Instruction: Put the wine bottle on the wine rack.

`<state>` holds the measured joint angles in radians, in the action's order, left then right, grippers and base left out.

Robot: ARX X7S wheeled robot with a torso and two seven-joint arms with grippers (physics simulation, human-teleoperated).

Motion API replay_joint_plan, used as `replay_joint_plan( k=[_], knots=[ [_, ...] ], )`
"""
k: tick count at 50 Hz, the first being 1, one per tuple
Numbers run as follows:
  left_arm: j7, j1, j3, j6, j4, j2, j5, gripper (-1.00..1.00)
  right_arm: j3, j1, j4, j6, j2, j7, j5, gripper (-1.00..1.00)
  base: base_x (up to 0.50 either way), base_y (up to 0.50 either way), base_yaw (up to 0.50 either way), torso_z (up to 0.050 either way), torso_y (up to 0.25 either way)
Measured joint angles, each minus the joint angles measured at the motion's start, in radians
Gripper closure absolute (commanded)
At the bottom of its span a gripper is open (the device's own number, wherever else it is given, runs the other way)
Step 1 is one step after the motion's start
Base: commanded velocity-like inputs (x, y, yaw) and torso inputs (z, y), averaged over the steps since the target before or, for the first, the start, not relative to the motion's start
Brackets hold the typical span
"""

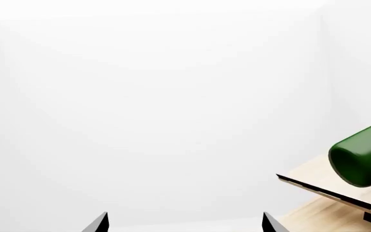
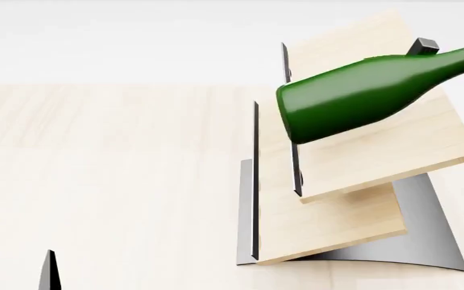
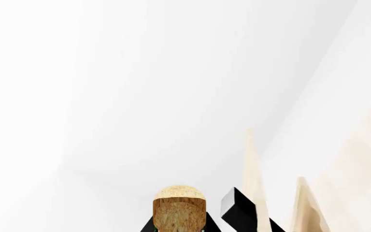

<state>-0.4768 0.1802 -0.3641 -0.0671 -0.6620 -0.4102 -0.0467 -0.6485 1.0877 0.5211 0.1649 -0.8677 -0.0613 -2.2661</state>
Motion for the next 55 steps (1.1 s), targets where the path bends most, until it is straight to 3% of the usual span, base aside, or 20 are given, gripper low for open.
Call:
replay_joint_plan(
  k=[55],
  knots=[
    [-0.01, -0.01, -0.018, 0.0, 0.009, -0.007, 0.001, -1.0, 0.011, -0.04, 0.012, -0.001, 0.004, 0.027, 0.018, 1.0, 0.0, 0.0, 0.0, 0.0, 0.001]
  ],
)
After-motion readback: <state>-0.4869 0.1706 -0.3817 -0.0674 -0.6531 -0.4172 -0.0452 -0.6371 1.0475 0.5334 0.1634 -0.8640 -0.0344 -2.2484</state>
